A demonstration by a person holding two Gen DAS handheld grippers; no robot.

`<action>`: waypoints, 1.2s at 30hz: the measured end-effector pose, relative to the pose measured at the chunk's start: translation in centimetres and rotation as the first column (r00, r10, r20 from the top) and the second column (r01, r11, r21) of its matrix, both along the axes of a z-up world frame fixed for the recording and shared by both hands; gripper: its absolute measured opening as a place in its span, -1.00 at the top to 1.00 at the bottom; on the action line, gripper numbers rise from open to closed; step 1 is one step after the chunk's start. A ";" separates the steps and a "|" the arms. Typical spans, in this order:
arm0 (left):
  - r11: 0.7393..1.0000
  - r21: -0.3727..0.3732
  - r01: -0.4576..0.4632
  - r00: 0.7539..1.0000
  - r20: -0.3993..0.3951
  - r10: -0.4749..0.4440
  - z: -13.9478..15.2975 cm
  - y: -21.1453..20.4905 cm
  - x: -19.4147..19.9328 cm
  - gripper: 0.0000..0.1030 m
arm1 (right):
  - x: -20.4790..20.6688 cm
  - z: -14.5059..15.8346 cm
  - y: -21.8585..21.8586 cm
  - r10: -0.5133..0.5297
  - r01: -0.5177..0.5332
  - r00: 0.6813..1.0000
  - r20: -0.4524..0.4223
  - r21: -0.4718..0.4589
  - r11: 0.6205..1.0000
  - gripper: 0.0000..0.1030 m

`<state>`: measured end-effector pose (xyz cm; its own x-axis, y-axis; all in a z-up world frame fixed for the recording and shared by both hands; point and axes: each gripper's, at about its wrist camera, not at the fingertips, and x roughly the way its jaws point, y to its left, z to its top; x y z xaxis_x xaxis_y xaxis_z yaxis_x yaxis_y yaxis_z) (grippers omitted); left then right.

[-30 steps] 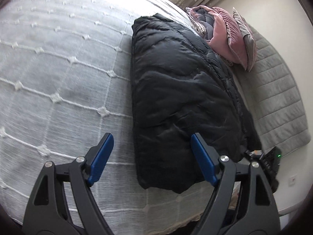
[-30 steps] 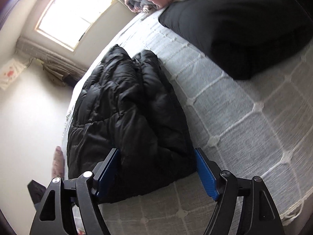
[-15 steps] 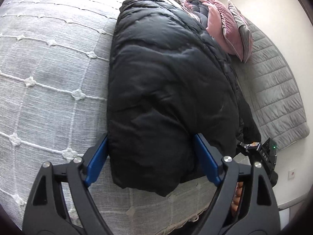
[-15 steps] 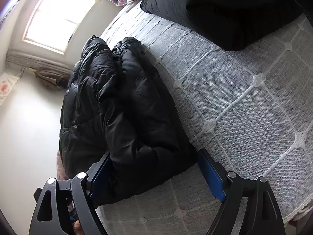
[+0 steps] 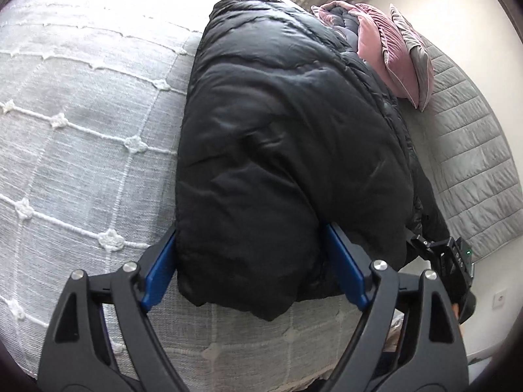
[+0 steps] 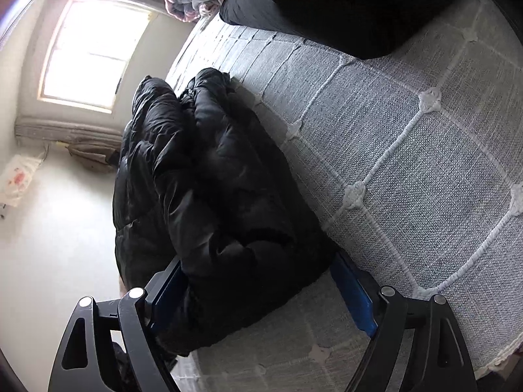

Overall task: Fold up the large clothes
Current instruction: 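Slide both grippers to the jacket's folded end and grasp it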

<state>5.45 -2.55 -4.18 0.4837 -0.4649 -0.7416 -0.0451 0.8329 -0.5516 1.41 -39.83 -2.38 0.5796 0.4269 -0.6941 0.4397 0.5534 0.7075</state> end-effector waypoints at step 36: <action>0.995 -0.100 -0.018 0.999 -0.045 0.014 -0.6 1.0 -0.9 0.07 | 5.9 -1.9 4.6 0.015 -0.012 0.996 0.086 -0.032 0.999 0.01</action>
